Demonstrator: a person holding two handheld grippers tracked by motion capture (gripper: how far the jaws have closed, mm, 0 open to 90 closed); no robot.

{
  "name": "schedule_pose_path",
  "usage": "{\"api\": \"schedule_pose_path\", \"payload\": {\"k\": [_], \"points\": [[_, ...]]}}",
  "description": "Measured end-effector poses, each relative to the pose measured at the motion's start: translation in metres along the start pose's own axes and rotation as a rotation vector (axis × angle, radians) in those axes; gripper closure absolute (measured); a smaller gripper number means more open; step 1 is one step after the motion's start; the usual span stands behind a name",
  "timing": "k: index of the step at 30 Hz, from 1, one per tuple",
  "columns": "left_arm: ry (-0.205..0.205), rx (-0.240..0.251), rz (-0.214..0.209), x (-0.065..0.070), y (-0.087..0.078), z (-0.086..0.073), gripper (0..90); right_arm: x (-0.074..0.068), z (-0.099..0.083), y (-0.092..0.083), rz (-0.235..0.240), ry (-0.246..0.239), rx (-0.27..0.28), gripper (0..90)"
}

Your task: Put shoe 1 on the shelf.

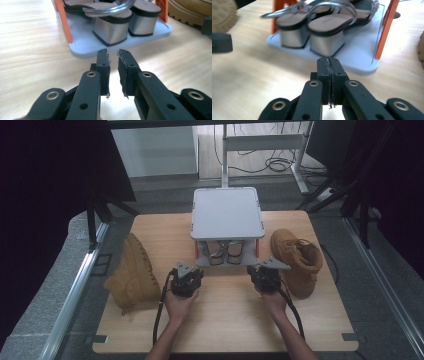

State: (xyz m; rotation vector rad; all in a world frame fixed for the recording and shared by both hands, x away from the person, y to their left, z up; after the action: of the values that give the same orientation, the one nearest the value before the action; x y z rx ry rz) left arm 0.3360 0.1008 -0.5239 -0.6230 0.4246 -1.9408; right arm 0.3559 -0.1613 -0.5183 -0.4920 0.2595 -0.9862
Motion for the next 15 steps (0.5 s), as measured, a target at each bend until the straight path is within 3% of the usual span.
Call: {"api": "schedule_pose_path", "payload": {"k": [4,9,15], "points": [[0.025,-0.004,-0.027,0.001,-0.019,-0.009,71.7,0.0,-0.013,-0.018,0.04,-0.002,-0.006,83.0],[0.072,-0.048,-0.07,0.003,-0.038,-0.023,61.3,-0.002,-0.028,-0.037,0.097,-0.009,-0.021,76.4],[0.072,-0.077,-0.082,0.001,-0.051,-0.034,52.2,-0.004,-0.038,-0.051,0.151,-0.02,-0.016,67.2]]}}
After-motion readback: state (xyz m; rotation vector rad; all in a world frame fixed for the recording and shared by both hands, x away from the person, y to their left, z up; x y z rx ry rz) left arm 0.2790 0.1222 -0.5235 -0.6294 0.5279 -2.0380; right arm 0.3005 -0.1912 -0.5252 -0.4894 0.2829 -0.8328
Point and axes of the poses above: each handheld gripper's, and its own axes: y roughly forward along the jaws, z roughly out of its top, x roughly to its right, the point moved 3 cm from there along y, roughly forward along the jaws, and after that the axes turned 8 degrees about -y, right-handed, at the moved point
